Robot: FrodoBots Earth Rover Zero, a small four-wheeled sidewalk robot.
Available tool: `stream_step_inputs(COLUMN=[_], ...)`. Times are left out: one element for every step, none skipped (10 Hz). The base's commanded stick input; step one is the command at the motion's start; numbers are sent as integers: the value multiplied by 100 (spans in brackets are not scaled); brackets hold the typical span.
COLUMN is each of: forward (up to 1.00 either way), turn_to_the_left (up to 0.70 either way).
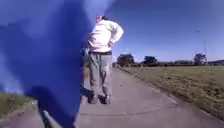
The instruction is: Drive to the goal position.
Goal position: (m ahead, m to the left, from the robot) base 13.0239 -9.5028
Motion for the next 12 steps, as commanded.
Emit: stream_step_inputs(forward=[70, 70, 49, 31, 31, 31, 31, 31, 30, 30, 31, 30], turn_to_the_left=[0, 0, 0, 0, 0, 0, 0, 0, 0, 0, 0, 0])
